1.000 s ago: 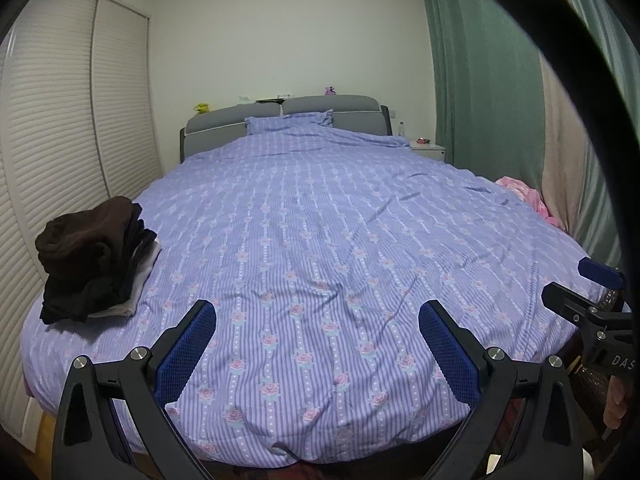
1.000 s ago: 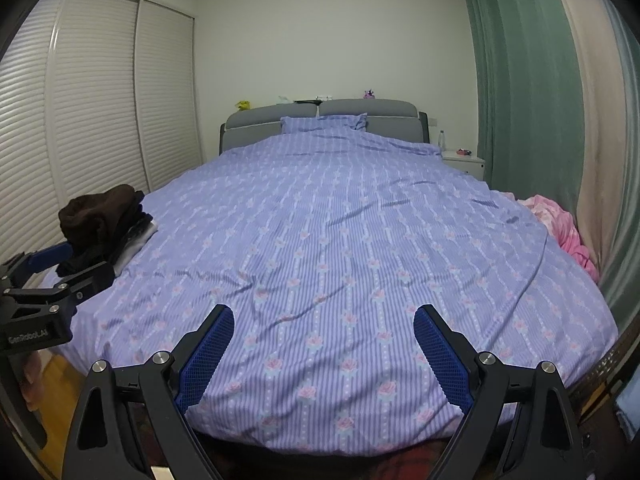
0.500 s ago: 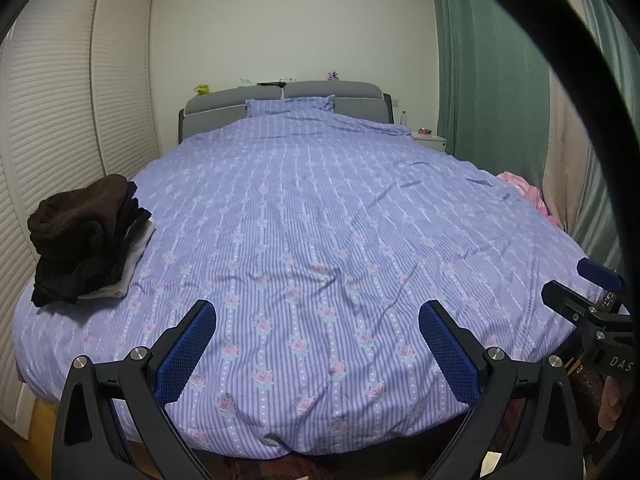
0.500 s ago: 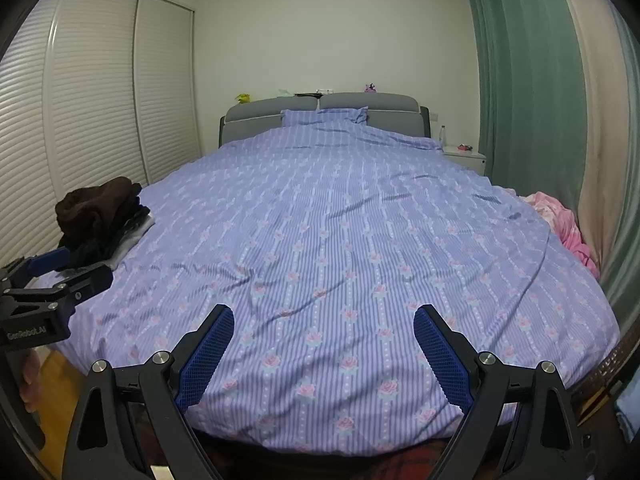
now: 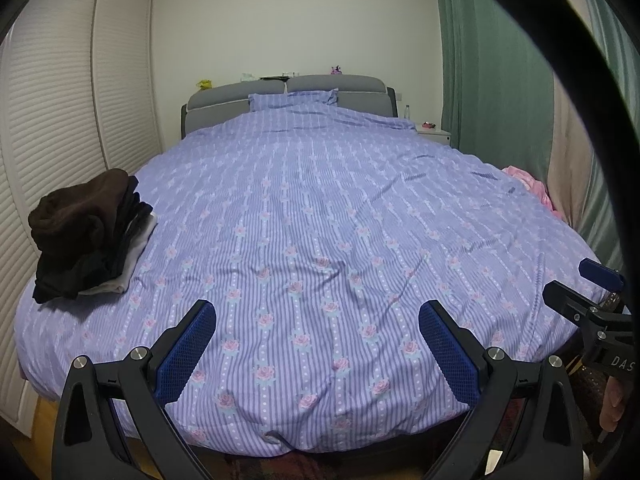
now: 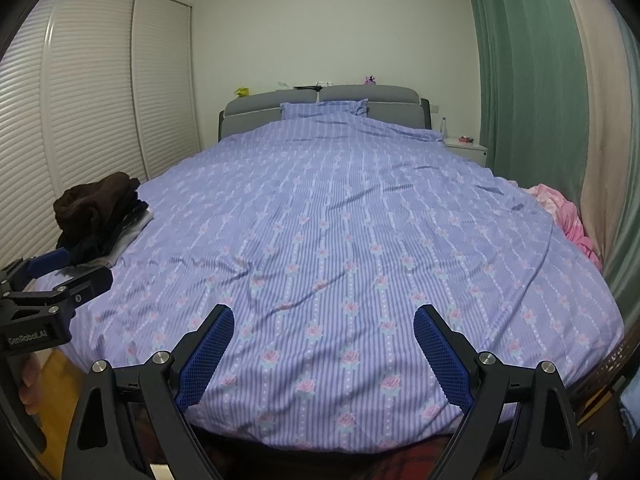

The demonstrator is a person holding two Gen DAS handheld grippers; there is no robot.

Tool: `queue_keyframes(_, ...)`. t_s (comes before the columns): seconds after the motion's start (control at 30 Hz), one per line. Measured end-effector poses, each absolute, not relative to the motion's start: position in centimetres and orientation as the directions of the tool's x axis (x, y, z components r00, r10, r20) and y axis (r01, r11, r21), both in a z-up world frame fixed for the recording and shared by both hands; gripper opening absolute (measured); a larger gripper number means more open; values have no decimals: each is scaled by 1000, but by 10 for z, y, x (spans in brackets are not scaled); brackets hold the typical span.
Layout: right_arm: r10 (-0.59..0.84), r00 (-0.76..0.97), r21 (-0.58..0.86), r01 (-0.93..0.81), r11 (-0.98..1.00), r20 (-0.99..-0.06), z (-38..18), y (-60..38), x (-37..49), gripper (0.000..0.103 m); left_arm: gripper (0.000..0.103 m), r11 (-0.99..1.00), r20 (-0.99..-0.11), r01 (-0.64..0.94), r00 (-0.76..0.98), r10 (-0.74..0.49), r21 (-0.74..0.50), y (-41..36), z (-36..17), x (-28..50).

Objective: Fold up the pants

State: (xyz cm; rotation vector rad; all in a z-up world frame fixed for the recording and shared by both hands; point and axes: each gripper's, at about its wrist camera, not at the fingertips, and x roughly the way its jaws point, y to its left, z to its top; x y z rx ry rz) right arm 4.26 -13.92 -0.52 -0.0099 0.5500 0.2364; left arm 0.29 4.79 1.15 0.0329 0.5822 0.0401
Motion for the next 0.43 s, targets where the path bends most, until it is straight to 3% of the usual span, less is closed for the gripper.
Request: queue_keyframes(0.43, 222, 813, 56, -229, 972, -539, -11, -137, 50, 92, 103, 999, -570, -32, 821, 44, 31, 57, 3, 10)
